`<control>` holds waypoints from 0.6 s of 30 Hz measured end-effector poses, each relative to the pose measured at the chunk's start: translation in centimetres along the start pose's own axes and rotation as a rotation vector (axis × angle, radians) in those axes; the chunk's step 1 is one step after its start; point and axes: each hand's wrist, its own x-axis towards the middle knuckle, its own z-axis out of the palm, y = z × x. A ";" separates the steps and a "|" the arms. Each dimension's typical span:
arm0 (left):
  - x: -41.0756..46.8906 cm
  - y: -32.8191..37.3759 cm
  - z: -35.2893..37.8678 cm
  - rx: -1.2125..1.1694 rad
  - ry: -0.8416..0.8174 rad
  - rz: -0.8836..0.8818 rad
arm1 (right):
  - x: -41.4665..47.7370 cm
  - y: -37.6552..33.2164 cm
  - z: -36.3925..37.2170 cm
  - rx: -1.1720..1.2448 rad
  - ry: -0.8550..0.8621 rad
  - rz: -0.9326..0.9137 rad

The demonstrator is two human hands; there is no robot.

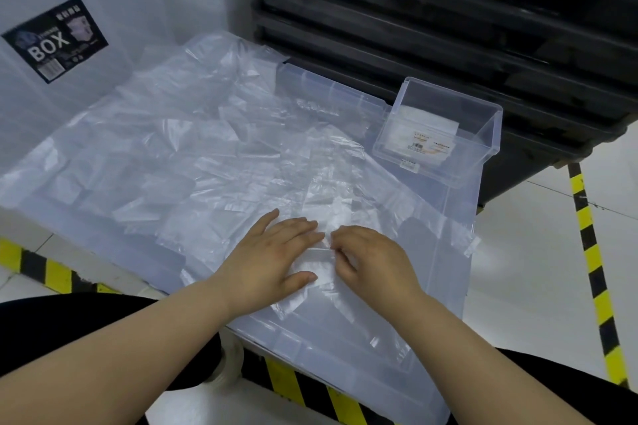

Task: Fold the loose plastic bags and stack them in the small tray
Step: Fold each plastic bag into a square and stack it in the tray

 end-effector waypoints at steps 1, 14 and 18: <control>0.0 0.0 -0.1 -0.055 0.016 -0.017 | -0.1 0.0 -0.2 0.089 -0.002 0.026; 0.7 0.6 -2.3 -0.549 -0.105 -0.337 | -0.2 -0.6 -3.1 0.561 -0.217 0.283; 0.9 0.8 -3.1 -0.737 -0.174 -0.463 | 0.0 -0.7 -3.1 0.435 -0.265 0.226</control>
